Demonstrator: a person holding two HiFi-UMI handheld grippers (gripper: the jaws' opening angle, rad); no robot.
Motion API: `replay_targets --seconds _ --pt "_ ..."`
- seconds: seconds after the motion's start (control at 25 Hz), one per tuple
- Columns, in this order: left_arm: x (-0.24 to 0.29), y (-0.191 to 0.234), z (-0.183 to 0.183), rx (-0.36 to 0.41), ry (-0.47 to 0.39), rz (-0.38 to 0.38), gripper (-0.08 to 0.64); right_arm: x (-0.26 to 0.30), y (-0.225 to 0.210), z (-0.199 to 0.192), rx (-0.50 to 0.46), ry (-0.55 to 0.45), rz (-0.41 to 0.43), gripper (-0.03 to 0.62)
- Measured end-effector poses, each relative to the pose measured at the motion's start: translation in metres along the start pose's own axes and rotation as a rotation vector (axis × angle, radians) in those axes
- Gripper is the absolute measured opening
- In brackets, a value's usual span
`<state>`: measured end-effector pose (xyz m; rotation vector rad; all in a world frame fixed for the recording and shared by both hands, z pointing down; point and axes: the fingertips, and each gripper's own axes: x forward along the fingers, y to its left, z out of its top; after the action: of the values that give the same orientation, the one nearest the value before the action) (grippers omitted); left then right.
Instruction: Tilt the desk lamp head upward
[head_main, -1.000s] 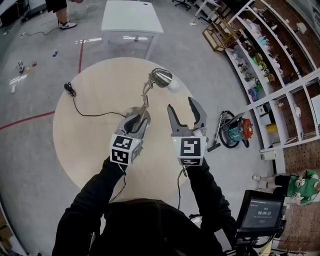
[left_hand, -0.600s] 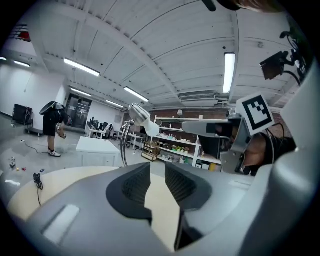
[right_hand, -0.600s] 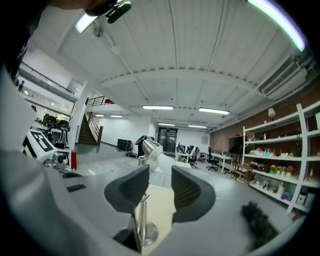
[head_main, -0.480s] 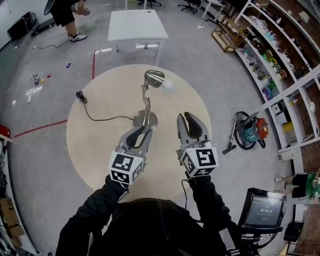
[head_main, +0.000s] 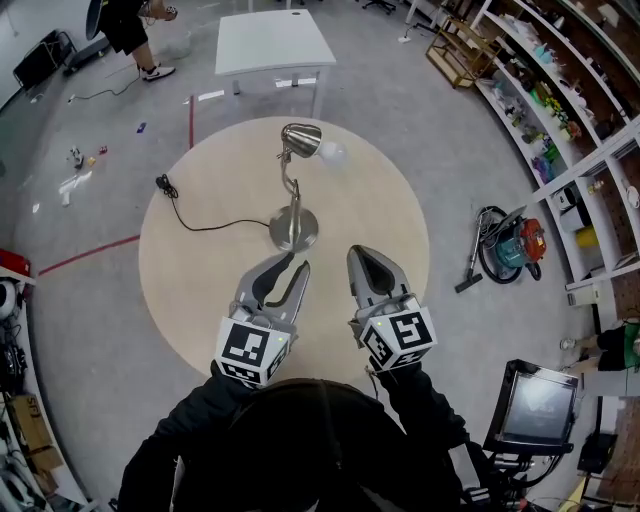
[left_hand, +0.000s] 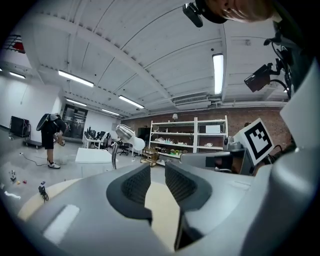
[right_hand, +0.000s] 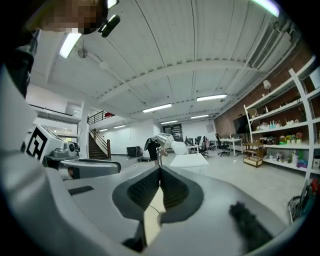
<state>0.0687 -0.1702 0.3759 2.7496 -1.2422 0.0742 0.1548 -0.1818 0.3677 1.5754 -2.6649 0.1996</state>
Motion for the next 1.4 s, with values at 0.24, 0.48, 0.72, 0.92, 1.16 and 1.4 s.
replay_targets --seconds 0.24,0.48,0.72,0.92,1.16,1.4 --pt "-0.011 -0.008 0.013 -0.026 -0.026 -0.017 0.091 -0.011 0.023 0.010 0.083 -0.053 0.041 0.006" --pt "-0.023 -0.016 0.024 0.010 -0.051 -0.033 0.086 -0.015 0.037 0.014 0.072 -0.063 0.058 0.006" --pt "-0.025 -0.019 0.024 -0.010 -0.047 -0.040 0.080 -0.020 0.040 0.021 0.060 -0.107 0.057 0.006" --pt "-0.025 -0.022 0.021 -0.033 -0.036 -0.052 0.074 -0.019 0.043 0.023 0.048 -0.107 0.061 0.006" --pt "-0.027 -0.020 0.019 -0.042 -0.038 -0.052 0.071 -0.020 0.046 0.024 0.051 -0.102 0.065 0.006" --pt "-0.024 -0.024 0.014 -0.047 -0.024 -0.061 0.071 -0.021 0.047 0.021 0.040 -0.086 0.075 0.006"
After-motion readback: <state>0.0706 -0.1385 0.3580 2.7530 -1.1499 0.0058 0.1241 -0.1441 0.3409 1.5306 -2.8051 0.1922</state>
